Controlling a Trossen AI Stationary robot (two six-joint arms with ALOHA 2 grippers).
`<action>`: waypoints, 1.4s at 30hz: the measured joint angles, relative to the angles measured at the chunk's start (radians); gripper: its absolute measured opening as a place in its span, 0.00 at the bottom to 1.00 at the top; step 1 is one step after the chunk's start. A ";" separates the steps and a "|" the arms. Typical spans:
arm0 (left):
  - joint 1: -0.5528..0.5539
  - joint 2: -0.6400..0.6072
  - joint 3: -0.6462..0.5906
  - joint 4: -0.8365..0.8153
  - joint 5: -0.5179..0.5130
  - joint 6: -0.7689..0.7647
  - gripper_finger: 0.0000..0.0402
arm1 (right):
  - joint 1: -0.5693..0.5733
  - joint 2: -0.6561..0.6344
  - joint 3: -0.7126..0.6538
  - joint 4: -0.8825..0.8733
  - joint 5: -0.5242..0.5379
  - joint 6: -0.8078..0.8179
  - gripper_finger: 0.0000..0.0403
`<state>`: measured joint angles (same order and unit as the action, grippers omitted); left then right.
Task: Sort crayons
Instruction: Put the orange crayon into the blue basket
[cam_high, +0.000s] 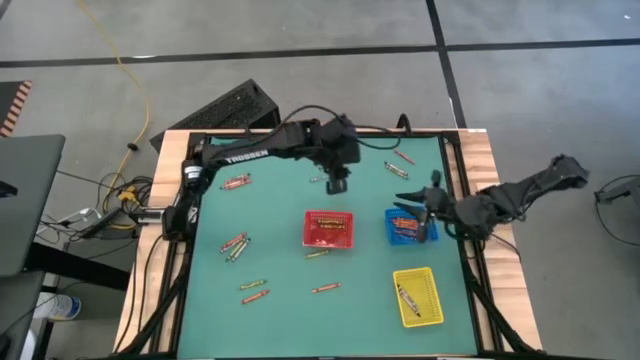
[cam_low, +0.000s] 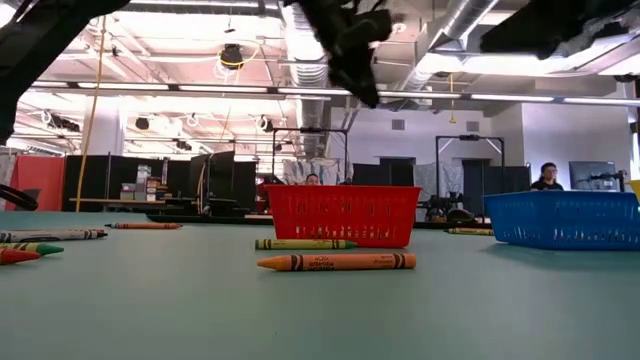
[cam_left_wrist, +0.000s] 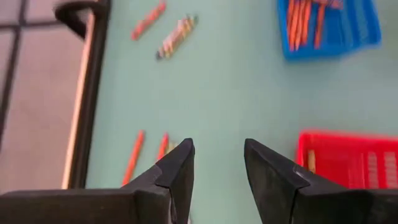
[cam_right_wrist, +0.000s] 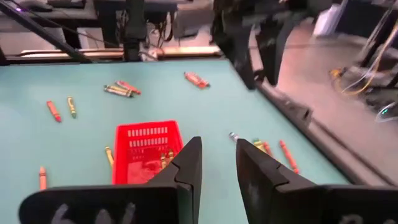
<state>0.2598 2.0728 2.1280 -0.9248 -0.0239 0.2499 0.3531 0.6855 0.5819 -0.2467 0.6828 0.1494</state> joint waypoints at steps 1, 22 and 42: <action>0.007 -0.019 -0.022 -0.024 0.001 0.000 0.32 | -0.036 0.026 0.000 0.019 -0.040 -0.001 0.24; 0.089 -0.807 -1.097 0.341 -0.097 -0.172 0.32 | -0.465 0.581 0.000 0.521 -0.613 -0.124 0.24; 0.484 -0.757 -1.399 0.348 -0.093 -0.027 0.32 | -0.565 0.741 0.023 0.726 -0.817 -0.033 0.24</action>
<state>0.7438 1.3162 0.7288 -0.5772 -0.1174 0.2231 -0.2120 1.4264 0.6052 0.4792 -0.1345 0.1162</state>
